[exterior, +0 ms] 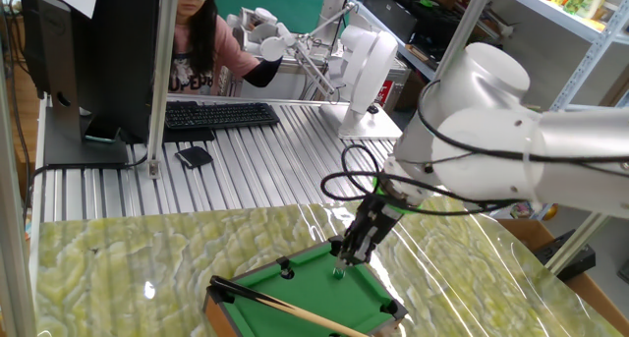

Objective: Hit the pool ball

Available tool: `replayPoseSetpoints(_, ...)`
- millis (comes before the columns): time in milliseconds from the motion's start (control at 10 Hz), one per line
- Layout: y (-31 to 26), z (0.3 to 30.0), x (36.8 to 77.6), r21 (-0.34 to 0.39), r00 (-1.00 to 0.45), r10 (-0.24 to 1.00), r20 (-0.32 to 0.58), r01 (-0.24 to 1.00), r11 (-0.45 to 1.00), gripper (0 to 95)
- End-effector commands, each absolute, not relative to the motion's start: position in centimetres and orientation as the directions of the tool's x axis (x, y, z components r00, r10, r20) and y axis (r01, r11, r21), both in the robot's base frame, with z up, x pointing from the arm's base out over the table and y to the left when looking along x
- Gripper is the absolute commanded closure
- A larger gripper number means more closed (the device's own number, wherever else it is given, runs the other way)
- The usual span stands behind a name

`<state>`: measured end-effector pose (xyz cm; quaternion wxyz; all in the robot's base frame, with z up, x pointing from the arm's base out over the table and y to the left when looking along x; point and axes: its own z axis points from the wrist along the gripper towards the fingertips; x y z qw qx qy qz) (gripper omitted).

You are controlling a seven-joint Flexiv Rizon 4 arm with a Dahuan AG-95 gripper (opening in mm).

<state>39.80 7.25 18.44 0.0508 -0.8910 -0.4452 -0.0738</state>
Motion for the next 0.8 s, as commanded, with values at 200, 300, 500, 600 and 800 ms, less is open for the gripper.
replayPoseSetpoints(200,8.5,17.6,39.0,-0.027,0.614,0.768,0.183,0.784,-0.621,95.0)
replayPoseSetpoints(300,8.9,17.3,38.7,-0.025,0.618,0.764,0.184,0.780,-0.625,95.0)
replayPoseSetpoints(500,9.3,16.9,38.3,-0.017,0.633,0.748,0.198,0.765,-0.643,95.0)
replayPoseSetpoints(600,9.4,16.7,38.3,-0.015,0.635,0.746,0.199,0.763,-0.646,95.0)
replayPoseSetpoints(800,9.5,16.4,38.3,-0.011,0.635,0.747,0.197,0.764,-0.646,95.0)
